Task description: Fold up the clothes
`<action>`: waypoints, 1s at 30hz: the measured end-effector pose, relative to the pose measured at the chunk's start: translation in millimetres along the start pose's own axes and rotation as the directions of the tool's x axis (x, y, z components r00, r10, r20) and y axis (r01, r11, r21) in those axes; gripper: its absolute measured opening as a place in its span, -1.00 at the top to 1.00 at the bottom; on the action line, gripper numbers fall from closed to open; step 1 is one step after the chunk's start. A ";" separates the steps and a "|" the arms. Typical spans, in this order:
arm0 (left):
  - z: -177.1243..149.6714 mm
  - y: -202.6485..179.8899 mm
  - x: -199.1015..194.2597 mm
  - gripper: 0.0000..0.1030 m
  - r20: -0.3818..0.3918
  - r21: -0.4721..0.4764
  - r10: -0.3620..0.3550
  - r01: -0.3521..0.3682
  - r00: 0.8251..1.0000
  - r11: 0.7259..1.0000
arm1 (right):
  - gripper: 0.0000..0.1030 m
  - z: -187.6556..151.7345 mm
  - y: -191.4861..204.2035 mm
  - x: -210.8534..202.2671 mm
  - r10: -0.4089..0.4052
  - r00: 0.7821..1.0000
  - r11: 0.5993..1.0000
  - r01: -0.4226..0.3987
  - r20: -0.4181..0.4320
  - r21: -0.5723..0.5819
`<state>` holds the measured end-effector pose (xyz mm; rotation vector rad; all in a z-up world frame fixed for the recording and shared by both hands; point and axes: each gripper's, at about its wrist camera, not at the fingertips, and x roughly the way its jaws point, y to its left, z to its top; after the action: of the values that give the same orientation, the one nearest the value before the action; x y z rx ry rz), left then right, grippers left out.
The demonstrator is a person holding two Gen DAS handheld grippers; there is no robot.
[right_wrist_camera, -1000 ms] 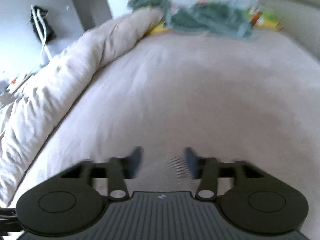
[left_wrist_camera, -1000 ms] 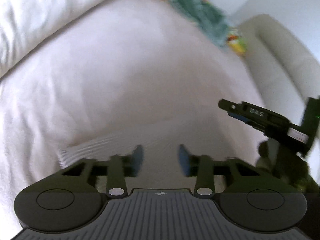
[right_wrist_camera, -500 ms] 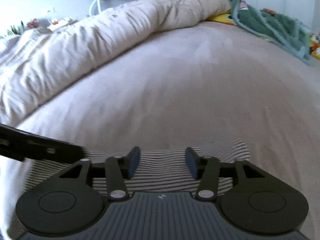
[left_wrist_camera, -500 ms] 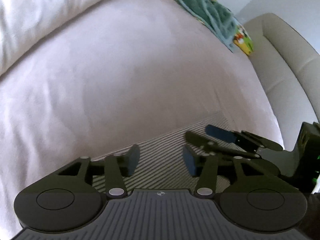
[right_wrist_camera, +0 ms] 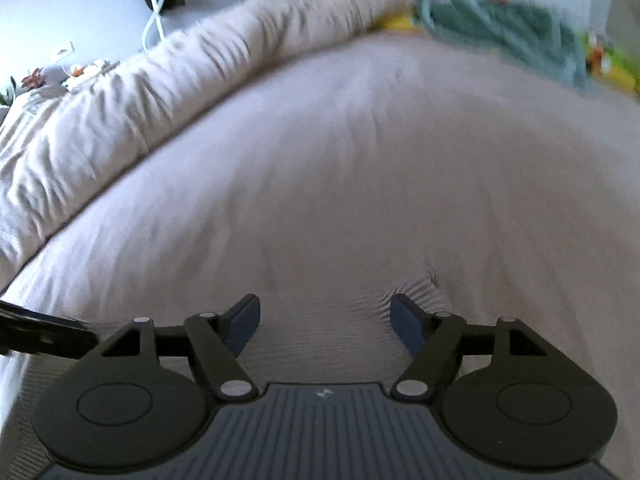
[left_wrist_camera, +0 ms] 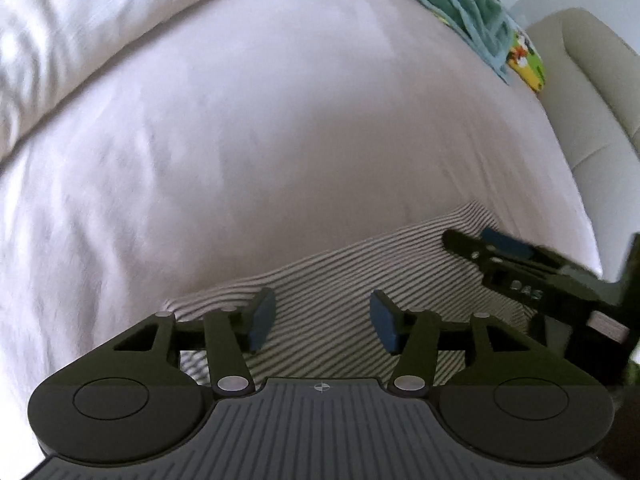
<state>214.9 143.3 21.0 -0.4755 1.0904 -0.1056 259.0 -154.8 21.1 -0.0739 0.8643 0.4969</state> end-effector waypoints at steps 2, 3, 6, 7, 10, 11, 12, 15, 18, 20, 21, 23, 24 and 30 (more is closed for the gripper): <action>-0.9 2.4 2.6 -0.07 0.000 -0.014 0.005 -0.005 1.000 1.000 | -0.50 -5.4 6.8 5.3 -0.015 1.000 0.998 0.015 -0.003 -0.056; 0.1 0.0 1.1 -0.08 0.006 -0.021 0.016 -0.015 1.000 1.000 | -0.57 -7.3 13.3 6.1 -0.031 1.000 0.996 0.030 -0.004 -0.088; -1.4 -7.3 -13.3 -0.16 0.036 -0.037 0.064 -0.062 0.997 0.997 | -0.63 -8.2 22.2 9.4 -0.062 0.998 0.993 0.061 -0.003 -0.099; -3.7 -9.2 -21.3 -0.23 0.049 -0.043 0.084 -0.082 0.995 0.996 | -0.63 -8.1 23.3 9.2 -0.067 0.998 0.993 0.067 -0.003 -0.100; -16.6 -8.4 -37.0 -0.49 0.049 -0.070 0.130 -0.126 0.990 0.990 | -0.63 -6.4 26.8 5.2 -0.084 0.996 0.991 0.084 0.003 -0.104; -22.2 -7.1 -33.6 -0.52 0.021 -0.071 0.132 -0.130 0.991 0.989 | -0.63 -6.3 27.8 2.0 -0.092 0.996 0.990 0.092 0.008 -0.104; -27.8 -5.8 -30.2 -0.52 -0.006 -0.072 0.133 -0.133 0.991 0.988 | -0.63 -7.4 28.3 -1.6 -0.090 0.996 0.991 0.091 0.012 -0.099; -44.2 -1.8 -20.1 -0.49 -0.086 -0.075 0.135 -0.142 0.987 0.987 | -0.63 -8.4 29.6 -19.8 -0.096 0.995 0.993 0.098 0.025 -0.067; -54.2 0.7 -11.5 -0.50 -0.117 -0.070 0.133 -0.142 0.984 0.987 | -0.63 -15.2 24.9 -43.6 -0.109 0.994 0.994 0.109 0.029 -0.009; -55.5 -1.2 -10.2 -0.53 -0.116 -0.050 0.144 -0.151 0.983 0.987 | -0.65 -22.2 18.6 -58.9 -0.114 0.993 0.992 0.113 0.022 0.048; -55.8 -2.1 -10.0 -0.54 -0.117 -0.042 0.149 -0.155 0.982 0.987 | -0.68 -28.4 14.0 -62.9 -0.114 0.993 0.990 0.114 0.001 0.085; -55.6 -3.1 -9.3 -0.56 -0.120 -0.030 0.154 -0.159 0.981 0.987 | -0.69 -44.4 5.3 -61.3 -0.123 0.991 0.983 0.130 -0.059 0.132; -55.3 -3.5 -9.0 -0.56 -0.123 -0.025 0.155 -0.159 0.980 0.987 | -0.72 -52.2 1.3 -60.5 -0.126 0.988 0.978 0.138 -0.088 0.153; -53.5 -6.4 -7.4 -0.61 -0.128 -0.002 0.158 -0.159 0.979 0.987 | -1.00 -69.8 9.5 -51.7 -0.157 0.982 0.977 0.170 -0.101 0.128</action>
<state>165.7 122.8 9.9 -0.3954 1.2515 0.0113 177.1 -184.7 15.2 -0.0422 0.9698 0.2809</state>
